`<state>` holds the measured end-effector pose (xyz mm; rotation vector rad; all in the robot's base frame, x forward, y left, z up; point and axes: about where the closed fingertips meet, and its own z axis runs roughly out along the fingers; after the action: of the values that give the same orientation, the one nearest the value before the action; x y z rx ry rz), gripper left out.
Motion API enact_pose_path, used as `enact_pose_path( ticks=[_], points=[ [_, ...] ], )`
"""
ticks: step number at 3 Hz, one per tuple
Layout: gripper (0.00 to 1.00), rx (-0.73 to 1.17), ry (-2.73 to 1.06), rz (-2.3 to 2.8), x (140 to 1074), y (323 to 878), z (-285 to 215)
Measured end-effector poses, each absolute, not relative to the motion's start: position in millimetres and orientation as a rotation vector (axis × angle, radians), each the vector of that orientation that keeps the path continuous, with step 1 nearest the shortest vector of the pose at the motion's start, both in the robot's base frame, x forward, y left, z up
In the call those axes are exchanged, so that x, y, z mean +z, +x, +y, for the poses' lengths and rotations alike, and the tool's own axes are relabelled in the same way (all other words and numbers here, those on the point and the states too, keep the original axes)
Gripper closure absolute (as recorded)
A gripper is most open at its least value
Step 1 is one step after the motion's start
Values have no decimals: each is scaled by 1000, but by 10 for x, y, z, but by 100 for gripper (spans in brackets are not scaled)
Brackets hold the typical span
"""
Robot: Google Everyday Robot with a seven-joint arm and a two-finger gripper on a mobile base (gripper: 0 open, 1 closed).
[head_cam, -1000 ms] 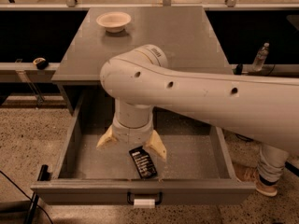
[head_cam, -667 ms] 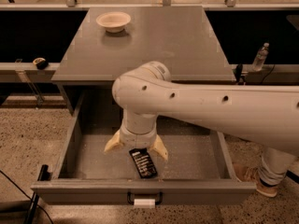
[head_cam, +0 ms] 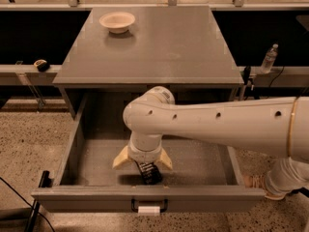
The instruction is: Pick rxbar chocolate from top drawer and place on counter
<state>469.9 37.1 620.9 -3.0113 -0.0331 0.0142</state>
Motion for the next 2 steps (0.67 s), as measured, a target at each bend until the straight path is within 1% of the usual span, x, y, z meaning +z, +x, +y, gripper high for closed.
enact_pose_path(
  ticks=[1, 2],
  points=[
    [18, 24, -3017, -94, 5980, 4712, 365],
    [42, 31, -3018, -110, 5929, 4713, 367]
  ],
)
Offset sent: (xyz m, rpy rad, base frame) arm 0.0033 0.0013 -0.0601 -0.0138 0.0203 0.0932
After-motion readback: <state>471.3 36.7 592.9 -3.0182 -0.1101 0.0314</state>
